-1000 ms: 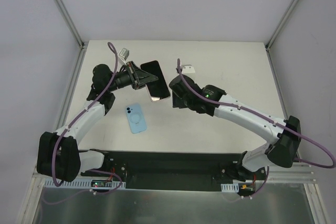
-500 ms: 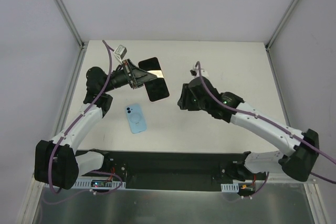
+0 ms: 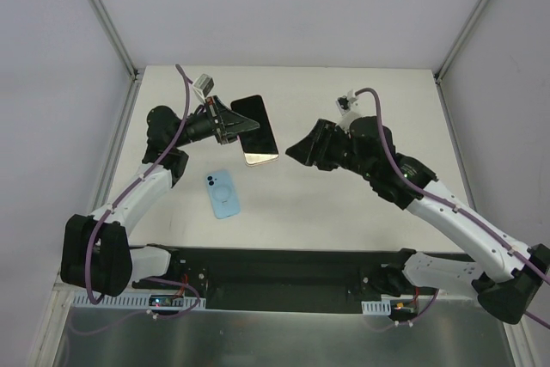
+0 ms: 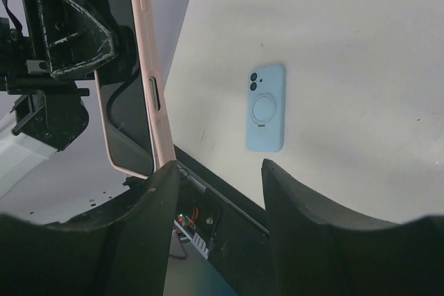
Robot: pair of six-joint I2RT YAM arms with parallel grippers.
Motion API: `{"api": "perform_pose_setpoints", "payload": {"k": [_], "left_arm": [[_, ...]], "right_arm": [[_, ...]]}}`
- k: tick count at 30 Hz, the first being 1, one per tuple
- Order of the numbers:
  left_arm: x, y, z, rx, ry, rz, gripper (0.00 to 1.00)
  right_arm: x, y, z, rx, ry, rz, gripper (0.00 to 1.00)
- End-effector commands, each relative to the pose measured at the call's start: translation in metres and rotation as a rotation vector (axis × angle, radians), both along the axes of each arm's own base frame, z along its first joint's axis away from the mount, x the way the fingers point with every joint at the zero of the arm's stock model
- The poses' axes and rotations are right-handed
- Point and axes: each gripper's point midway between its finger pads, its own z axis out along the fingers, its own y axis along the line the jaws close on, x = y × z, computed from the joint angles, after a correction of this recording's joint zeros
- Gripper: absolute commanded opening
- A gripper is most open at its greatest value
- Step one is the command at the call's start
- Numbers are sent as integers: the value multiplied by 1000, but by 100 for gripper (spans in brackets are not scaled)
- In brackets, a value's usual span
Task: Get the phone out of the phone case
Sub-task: Remove the phone case from the phone.
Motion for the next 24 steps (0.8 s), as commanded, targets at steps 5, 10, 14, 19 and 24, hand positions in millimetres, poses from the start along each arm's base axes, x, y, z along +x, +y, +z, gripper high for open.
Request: {"api": "perform_pose_setpoints", "payload": {"k": [5,10,14,19,24], "left_arm": [[-13,0,45,-54,-166,-29,0],[-12,-1,42,-51,-160,-27,0],[-12,-1,41,-51,-162,-27,0],[-12,0,43,-52,-167,-24,0],[-13,0,44,-57,-169,-23,0]], "right_arm": [[-11,22,20,129,5,102,54],[-12,18,24,129,-13,99,54],[-13,20,23,127,-11,108,54],[-8,22,9,101,17,99,54],[-2,26,-3,72,37,87,54]]}}
